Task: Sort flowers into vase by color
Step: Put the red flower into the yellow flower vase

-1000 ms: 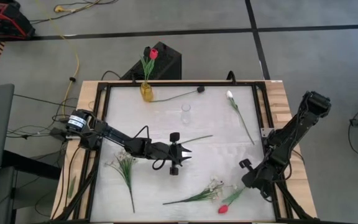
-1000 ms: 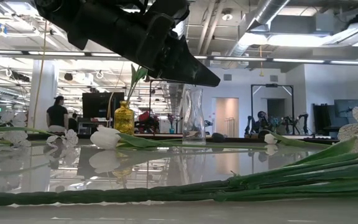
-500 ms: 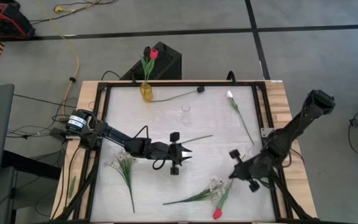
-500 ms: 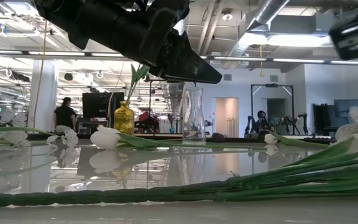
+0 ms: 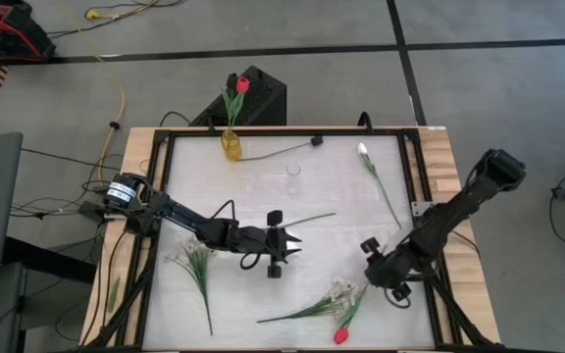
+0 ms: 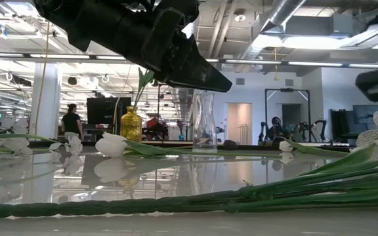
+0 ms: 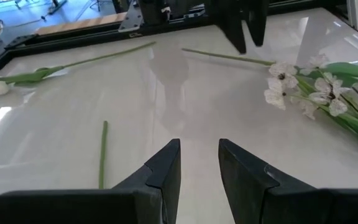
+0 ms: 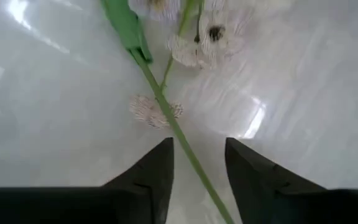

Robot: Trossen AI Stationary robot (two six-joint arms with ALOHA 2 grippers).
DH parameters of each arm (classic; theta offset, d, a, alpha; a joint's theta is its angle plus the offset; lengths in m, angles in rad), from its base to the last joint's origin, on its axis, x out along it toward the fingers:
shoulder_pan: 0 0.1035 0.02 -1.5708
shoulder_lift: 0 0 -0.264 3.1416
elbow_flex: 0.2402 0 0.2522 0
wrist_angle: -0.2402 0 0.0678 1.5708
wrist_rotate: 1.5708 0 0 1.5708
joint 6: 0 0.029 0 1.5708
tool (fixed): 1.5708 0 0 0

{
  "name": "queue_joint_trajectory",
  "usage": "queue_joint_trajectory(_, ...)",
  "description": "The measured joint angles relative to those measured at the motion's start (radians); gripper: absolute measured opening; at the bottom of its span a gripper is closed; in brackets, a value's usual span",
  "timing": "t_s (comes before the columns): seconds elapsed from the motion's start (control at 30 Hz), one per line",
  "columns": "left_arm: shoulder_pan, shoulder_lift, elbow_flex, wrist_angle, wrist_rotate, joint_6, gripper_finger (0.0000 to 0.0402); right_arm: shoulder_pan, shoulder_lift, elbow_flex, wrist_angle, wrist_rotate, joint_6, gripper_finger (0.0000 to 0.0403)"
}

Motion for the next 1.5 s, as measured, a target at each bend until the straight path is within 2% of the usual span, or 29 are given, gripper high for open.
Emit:
queue_joint_trajectory(0.13,-0.007,0.0,0.0,-0.009,0.0,-0.012,0.0098,0.001,0.062,0.0,0.004,0.0,-0.037,0.0188)
queue_joint_trajectory(0.3,-0.018,0.0,0.0,-0.014,0.0,-0.012,0.0098,0.003,0.125,0.002,0.009,-0.031,-0.04,0.0184)
queue_joint_trajectory(0.4,-0.023,0.0,-0.002,-0.016,0.0,-0.006,0.0098,0.013,0.157,0.005,0.012,-0.045,-0.048,0.0161)
queue_joint_trajectory(0.5,-0.029,0.0,-0.003,-0.016,0.001,0.016,0.0098,0.028,0.163,0.005,0.006,-0.045,-0.051,0.011)
queue_joint_trajectory(0.63,-0.041,-0.009,-0.003,-0.024,-0.007,0.061,0.0098,0.028,0.125,0.002,0.003,-0.057,-0.047,0.0023)
queue_joint_trajectory(0.9,-0.057,-0.08,-0.02,-0.117,-0.084,0.08,0.0098,0.028,-0.086,-0.003,-0.008,-0.06,-0.045,0.0019)
queue_joint_trajectory(1.03,-0.066,-0.119,-0.092,0.006,-0.062,0.103,0.0098,0.011,-0.239,-0.002,0.025,-0.06,-0.019,0.0017)
queue_joint_trajectory(1.23,-0.061,-0.13,-0.226,0.394,0.005,0.141,0.0098,-0.05,-0.414,0.0,0.184,-0.053,-0.05,0.0017)
queue_joint_trajectory(1.37,-0.044,-0.118,-0.242,0.493,0.063,0.14,0.0098,-0.122,-0.439,0.0,0.294,0.007,-0.116,0.0017)
queue_joint_trajectory(1.5,-0.029,-0.101,-0.224,0.521,0.112,0.138,0.0098,-0.214,-0.392,0.0,0.391,0.056,-0.19,0.0017)
